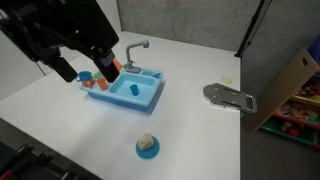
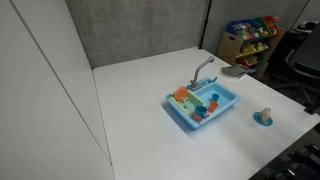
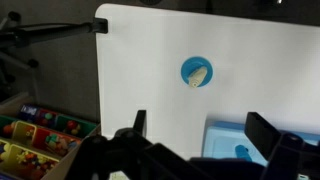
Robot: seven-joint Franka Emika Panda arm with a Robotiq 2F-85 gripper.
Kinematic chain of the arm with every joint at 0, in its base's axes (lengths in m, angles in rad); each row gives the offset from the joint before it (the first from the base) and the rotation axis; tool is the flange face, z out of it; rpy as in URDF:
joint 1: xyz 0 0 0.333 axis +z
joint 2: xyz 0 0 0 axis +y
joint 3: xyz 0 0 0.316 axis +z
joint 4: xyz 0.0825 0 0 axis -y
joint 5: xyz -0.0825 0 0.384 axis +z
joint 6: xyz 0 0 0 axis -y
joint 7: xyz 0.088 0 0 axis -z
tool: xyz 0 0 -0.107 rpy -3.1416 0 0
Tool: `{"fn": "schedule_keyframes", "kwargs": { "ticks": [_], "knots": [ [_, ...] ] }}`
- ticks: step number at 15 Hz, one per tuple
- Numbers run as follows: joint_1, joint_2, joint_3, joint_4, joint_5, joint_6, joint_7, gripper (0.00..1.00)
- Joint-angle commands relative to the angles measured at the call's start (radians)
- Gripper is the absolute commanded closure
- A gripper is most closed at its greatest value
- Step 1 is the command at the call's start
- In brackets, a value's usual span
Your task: Pick up the orange cup and put it in the sink
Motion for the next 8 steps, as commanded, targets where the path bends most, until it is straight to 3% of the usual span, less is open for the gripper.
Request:
{"fn": "schedule_keyframes", "kwargs": {
  "ticks": [1,8],
  "knots": [
    [0.001,-0.001,0.000,0.002,0.001,-0.004,0.000,0.00],
    [0.026,0.042,0.010,0.038,0.027,-0.030,0.001,0.00]
  ]
}}
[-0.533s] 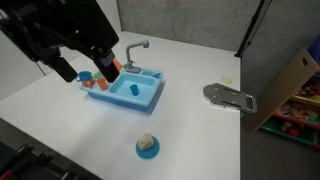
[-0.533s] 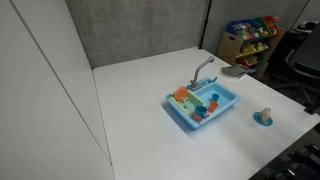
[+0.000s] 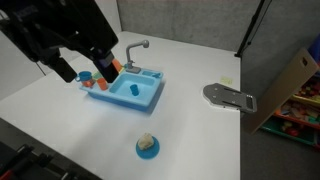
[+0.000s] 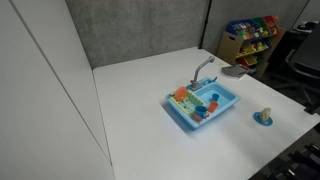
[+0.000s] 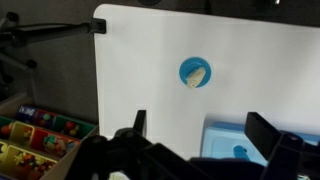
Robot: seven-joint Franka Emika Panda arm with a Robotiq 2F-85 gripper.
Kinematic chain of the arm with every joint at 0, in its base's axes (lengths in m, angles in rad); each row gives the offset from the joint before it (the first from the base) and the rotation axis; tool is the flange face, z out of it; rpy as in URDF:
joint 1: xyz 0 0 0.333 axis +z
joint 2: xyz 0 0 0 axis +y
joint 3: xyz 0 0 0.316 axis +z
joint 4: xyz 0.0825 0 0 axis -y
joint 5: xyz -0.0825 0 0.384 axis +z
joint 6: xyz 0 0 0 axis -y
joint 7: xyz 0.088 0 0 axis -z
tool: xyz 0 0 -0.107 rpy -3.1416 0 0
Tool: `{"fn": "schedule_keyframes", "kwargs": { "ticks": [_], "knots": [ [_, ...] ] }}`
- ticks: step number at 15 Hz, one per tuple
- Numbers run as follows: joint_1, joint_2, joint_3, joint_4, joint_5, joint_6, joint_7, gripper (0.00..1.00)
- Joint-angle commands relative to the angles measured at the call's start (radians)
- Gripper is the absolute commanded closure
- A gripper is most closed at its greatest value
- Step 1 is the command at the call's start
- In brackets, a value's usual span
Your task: Pick up the orange cup and put it in the sink
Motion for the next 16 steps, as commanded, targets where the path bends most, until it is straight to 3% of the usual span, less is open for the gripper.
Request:
{"fn": "schedule_keyframes", "kwargs": {
  "ticks": [1,8,12,16],
  "knots": [
    [0.031,0.052,0.015,0.048,0.028,-0.031,0.004,0.00],
    [0.077,0.202,0.073,0.150,0.053,-0.063,0.067,0.00],
    [0.076,0.355,0.101,0.246,0.056,-0.104,0.168,0.00],
    [0.104,0.497,0.101,0.346,0.114,-0.143,0.187,0.00]
  ]
}}
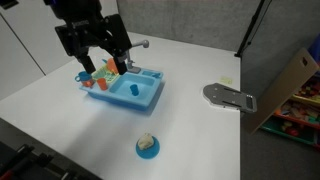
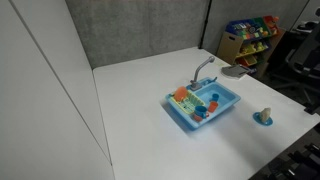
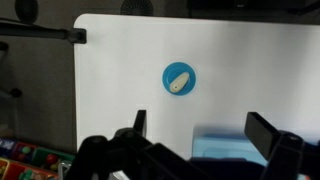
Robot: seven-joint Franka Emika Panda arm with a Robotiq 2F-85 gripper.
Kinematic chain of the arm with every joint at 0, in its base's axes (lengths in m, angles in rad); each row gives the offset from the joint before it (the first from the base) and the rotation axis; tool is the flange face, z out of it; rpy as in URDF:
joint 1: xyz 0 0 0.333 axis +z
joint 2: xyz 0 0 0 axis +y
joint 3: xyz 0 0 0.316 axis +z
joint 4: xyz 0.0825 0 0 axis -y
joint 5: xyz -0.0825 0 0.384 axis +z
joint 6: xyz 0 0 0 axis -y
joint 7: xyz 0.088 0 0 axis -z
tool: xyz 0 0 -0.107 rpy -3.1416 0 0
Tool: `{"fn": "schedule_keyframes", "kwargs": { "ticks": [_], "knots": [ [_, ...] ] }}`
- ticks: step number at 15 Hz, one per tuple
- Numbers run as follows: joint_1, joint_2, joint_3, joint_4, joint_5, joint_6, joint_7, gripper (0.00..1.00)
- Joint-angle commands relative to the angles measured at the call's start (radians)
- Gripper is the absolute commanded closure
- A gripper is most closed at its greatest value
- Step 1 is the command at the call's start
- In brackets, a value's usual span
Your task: Pick up the orange cup and put it in the sink
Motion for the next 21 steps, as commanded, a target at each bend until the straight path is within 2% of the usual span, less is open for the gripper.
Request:
{"fn": "schedule_keyframes", "kwargs": {
  "ticks": [1,8,12,18,21],
  "knots": [
    [0.030,0.146,0.006,0.134,0.069,-0.064,0.021,0.00],
    [0.088,0.319,0.030,0.282,0.192,-0.098,0.030,0.00],
    [0.119,0.383,0.058,0.336,0.230,-0.097,0.079,0.00],
    [0.169,0.429,0.101,0.341,0.255,-0.046,0.130,0.00],
    [0.180,0.436,0.117,0.327,0.317,-0.007,0.107,0.00]
  ]
}}
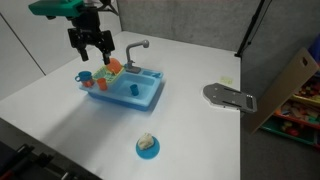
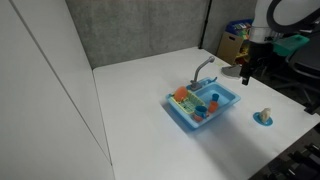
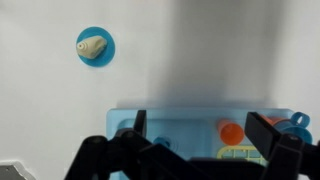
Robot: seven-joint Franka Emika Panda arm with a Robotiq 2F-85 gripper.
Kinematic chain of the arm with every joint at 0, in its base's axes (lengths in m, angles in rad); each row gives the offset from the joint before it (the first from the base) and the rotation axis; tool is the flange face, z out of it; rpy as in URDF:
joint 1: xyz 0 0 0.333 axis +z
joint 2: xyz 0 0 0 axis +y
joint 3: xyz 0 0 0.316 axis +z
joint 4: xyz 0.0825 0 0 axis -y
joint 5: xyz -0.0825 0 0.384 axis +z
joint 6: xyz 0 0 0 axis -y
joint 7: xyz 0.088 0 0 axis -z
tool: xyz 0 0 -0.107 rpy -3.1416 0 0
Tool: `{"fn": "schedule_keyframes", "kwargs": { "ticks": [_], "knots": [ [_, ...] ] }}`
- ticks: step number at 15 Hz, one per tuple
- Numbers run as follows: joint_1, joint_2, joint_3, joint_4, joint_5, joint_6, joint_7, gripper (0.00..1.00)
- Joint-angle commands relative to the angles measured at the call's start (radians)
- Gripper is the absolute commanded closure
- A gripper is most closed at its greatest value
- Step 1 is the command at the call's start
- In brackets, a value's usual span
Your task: Pick up the orange cup and put it in the sink
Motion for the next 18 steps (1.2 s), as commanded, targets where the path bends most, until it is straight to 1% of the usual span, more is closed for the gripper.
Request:
{"fn": "schedule_keyframes", "kwargs": {
  "ticks": [1,5,12,18],
  "knots": [
    [0.006,0.013,0.016,0.002,0.079,0.036,-0.008,0.00],
    [0.008,0.036,0.025,-0.022,0.149,0.086,-0.017,0.00],
    [0.013,0.106,0.025,-0.053,0.139,0.212,0.009,0.00],
    [0.011,0.119,0.024,-0.046,0.134,0.195,-0.003,0.00]
  ]
}}
